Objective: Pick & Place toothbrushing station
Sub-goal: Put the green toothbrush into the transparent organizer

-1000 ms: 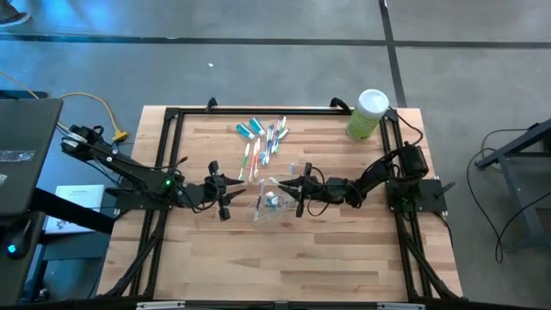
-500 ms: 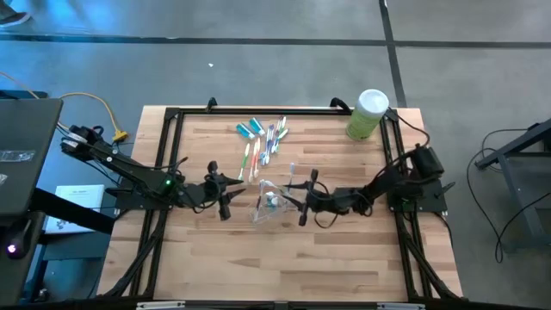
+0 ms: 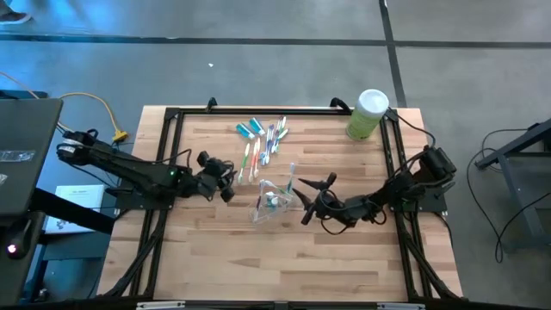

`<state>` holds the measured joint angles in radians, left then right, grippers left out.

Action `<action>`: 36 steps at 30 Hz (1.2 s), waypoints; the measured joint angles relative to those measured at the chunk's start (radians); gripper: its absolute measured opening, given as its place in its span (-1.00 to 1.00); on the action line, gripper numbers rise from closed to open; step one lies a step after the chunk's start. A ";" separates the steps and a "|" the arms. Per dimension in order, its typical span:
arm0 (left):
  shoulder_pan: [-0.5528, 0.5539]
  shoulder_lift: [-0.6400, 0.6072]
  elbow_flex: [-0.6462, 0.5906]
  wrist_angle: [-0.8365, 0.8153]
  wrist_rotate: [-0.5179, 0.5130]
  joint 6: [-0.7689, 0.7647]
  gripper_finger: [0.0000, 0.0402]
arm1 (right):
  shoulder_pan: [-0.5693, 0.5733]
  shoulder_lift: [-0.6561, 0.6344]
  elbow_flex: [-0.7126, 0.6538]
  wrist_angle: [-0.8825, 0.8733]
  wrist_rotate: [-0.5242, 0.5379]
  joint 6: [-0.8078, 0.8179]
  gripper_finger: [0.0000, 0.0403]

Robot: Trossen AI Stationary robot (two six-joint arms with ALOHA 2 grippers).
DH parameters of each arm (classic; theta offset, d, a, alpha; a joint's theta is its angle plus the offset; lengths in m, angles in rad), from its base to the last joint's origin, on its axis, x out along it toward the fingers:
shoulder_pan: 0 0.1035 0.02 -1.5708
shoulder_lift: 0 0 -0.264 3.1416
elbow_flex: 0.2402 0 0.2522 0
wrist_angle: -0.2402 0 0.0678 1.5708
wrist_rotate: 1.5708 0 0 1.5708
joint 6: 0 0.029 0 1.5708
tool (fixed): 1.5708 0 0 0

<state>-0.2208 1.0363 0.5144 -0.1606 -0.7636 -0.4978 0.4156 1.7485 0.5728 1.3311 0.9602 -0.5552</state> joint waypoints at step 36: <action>-0.025 0.270 0.000 0.070 0.026 -0.264 0.08 | 0.089 0.002 0.000 -0.100 0.010 0.193 -0.25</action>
<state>-0.2455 1.3064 0.5148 -0.0902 -0.7374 -0.7618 0.5049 1.7500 0.5728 1.2308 0.9707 -0.3622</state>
